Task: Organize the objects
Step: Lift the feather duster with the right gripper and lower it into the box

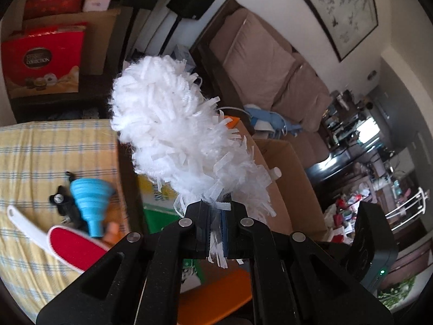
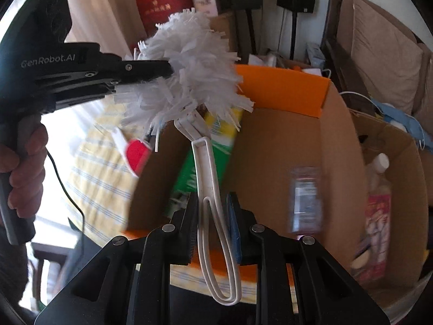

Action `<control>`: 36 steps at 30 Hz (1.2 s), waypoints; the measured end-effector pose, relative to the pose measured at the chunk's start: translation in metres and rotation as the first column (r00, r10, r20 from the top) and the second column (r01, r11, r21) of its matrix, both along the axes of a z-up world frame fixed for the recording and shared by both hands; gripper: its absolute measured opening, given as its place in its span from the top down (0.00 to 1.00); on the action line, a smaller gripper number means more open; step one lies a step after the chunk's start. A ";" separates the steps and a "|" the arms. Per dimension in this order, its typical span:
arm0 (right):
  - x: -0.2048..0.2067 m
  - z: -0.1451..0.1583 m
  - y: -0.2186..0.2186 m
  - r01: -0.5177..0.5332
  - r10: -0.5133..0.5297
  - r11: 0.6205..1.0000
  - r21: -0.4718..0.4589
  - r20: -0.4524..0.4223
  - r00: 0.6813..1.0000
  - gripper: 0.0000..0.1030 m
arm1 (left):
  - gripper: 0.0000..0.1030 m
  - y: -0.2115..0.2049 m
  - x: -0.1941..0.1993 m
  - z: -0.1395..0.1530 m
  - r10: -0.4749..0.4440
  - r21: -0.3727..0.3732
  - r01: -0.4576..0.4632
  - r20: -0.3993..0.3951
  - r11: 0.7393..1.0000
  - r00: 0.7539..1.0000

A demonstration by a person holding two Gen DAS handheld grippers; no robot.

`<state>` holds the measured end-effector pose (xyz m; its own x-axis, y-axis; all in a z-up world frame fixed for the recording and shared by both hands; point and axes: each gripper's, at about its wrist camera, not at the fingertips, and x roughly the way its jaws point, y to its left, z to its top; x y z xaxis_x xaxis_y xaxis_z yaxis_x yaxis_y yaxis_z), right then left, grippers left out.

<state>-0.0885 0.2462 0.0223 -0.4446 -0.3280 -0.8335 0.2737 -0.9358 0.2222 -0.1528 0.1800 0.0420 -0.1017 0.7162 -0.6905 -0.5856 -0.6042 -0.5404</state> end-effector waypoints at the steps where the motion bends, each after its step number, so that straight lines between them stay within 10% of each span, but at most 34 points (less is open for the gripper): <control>1: -0.005 -0.006 0.007 -0.010 0.009 1.000 0.020 0.011 1.000 0.81 | 0.95 0.005 0.000 -0.004 -0.003 -0.006 0.003 0.008 1.000 1.000; 22: -0.024 -0.067 0.043 0.023 -0.044 0.982 0.186 0.110 0.993 0.77 | 0.93 0.054 -0.004 -0.065 -0.037 -0.121 0.049 0.103 0.991 0.994; 30: -0.004 -0.059 0.048 0.067 -0.078 0.980 0.189 0.052 0.996 0.65 | 0.44 0.037 -0.007 -0.047 -0.018 -0.101 0.025 0.071 0.995 0.997; 36: 0.011 -0.040 0.044 0.096 -0.098 0.988 0.123 0.007 0.995 0.59 | 0.32 0.011 -0.005 -0.022 -0.013 -0.091 0.015 0.017 0.996 1.000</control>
<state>-0.0771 0.2901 -0.0182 -0.4584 -0.1786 -0.8706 0.1780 -0.9782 0.1069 -0.1574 0.1905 0.0198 -0.0807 0.6513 -0.7545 -0.5860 -0.6433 -0.4926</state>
